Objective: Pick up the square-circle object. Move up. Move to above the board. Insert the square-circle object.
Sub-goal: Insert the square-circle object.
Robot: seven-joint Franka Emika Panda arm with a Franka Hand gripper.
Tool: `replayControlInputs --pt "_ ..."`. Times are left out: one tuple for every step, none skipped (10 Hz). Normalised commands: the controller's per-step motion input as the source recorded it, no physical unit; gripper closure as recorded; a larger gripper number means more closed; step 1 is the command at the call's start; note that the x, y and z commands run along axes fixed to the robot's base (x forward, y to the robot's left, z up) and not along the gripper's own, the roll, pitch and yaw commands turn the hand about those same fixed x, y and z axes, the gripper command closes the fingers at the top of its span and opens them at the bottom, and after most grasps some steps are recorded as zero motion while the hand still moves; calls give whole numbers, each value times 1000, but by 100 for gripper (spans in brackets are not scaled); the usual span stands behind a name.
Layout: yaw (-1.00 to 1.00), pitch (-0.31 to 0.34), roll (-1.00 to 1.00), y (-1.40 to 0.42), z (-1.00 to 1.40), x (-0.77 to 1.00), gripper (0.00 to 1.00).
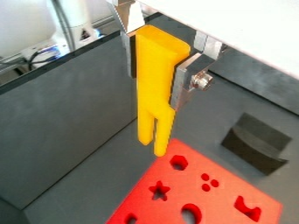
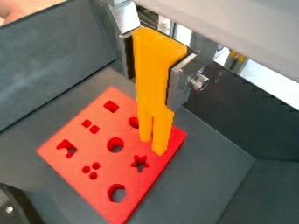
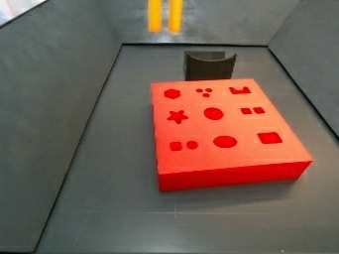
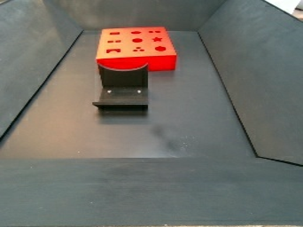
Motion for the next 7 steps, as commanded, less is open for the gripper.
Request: replayControlInputs --pt "234 -123 -23 -294 -289 -40 100" --pt "140 -103 -27 -274 -286 0 100" --pt "80 -77 0 -280 -483 0 100" --pt "89 -107 43 -329 -640 0 100" --pt "100 -174 159 -417 -749 0 100" --pt "200 -136 213 -389 -766 14 100" --pt "240 -143 213 -337 -746 20 100"
